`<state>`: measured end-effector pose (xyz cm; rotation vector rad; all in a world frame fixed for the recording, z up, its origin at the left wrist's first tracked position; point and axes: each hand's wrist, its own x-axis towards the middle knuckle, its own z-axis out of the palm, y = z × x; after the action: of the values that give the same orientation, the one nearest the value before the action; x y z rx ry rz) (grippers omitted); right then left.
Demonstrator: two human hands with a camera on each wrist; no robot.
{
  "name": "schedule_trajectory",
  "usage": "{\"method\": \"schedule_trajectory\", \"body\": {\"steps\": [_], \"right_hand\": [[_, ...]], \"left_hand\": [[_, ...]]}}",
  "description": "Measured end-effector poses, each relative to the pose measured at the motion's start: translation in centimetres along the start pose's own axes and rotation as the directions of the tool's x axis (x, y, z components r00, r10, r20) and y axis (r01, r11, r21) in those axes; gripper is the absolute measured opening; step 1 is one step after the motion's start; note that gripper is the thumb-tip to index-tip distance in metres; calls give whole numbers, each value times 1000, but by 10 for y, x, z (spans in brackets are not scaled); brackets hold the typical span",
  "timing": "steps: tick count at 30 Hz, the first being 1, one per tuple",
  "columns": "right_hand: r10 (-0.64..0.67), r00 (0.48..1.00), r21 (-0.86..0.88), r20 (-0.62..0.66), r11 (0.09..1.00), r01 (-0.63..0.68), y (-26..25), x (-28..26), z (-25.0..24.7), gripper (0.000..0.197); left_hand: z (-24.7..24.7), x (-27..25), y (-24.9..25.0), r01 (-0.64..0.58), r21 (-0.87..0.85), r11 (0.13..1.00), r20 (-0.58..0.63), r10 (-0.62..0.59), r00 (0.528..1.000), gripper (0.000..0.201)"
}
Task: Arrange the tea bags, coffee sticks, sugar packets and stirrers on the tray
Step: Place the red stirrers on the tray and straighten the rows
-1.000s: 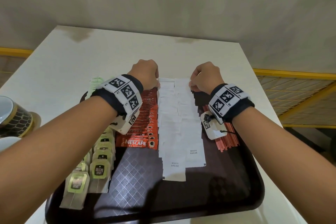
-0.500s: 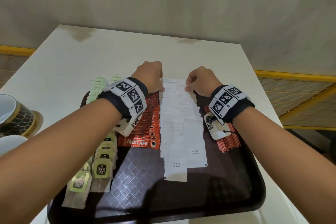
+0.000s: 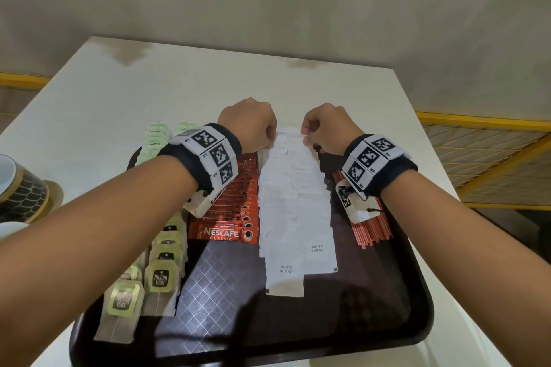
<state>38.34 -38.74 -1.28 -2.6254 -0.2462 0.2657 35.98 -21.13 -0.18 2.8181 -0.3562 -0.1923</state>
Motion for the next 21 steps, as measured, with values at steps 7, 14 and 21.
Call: {"method": "schedule_trajectory", "body": {"steps": [7, 14, 21], "right_hand": [[137, 987, 30, -89, 990, -134, 5, -4, -3, 8], [233, 972, 164, 15, 959, -233, 1, -14, -4, 4], [232, 972, 220, 36, 947, -234, 2, -18, -8, 3]], "left_hand": [[-1, 5, 2, 28, -30, 999, -16, -29, 999, 9], [-1, 2, 0, 13, -55, 998, -54, -15, 998, 9], [-5, -7, -6, -5, -63, 998, -91, 0, 996, 10]]}}
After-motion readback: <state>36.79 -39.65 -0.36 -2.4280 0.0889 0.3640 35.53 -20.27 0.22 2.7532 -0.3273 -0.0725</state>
